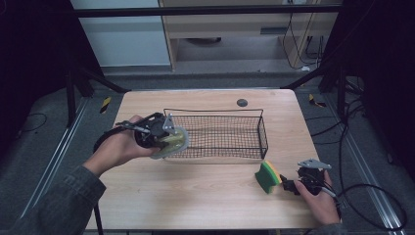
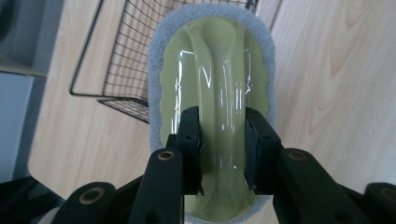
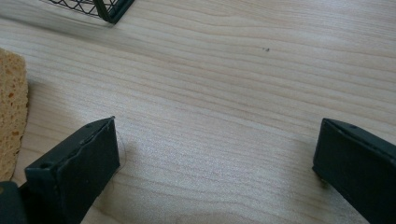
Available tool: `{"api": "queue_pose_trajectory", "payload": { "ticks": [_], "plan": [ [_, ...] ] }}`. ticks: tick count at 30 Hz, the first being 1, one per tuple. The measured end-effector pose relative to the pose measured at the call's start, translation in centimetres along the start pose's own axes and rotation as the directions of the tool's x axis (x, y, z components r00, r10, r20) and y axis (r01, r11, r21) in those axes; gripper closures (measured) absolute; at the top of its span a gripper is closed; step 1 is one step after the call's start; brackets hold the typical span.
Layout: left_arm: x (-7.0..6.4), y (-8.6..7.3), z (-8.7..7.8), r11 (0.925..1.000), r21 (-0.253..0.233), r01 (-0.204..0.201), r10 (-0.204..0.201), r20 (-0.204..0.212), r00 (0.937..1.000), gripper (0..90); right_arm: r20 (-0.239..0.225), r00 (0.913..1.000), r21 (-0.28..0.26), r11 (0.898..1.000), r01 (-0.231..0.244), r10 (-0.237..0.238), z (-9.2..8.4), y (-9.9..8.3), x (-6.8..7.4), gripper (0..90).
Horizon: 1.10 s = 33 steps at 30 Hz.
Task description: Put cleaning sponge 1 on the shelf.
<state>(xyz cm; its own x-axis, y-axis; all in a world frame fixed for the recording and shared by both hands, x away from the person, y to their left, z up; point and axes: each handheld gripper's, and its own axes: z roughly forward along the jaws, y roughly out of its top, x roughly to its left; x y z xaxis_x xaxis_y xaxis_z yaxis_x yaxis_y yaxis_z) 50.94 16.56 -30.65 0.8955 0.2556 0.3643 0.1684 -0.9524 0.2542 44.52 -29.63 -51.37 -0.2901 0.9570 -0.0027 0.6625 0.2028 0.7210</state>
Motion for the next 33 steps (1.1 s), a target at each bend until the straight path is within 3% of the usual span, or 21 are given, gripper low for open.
{"api": "queue_pose_trajectory", "payload": {
  "ticks": [7,18,33],
  "plan": [
    [0.9,1.8,0.7,0.9986,-0.012,-0.052,0.051,-0.047,0.9976,70.5,0.000,1.0000,-0.002,1.000,0.002,-0.002,0.0,0.0,0.0,0.5],
    [2.1,3.3,1.5,0.9913,-0.040,-0.125,0.122,-0.070,0.9900,70.4,-0.002,1.0000,-0.001,1.000,0.003,-0.003,0.2,0.2,0.0,0.5],
    [3.3,4.1,3.4,0.9898,-0.029,-0.140,0.137,-0.089,0.9867,70.4,-0.003,1.0000,-0.002,1.000,0.000,0.000,0.3,0.3,0.0,0.5]
  ]
}}
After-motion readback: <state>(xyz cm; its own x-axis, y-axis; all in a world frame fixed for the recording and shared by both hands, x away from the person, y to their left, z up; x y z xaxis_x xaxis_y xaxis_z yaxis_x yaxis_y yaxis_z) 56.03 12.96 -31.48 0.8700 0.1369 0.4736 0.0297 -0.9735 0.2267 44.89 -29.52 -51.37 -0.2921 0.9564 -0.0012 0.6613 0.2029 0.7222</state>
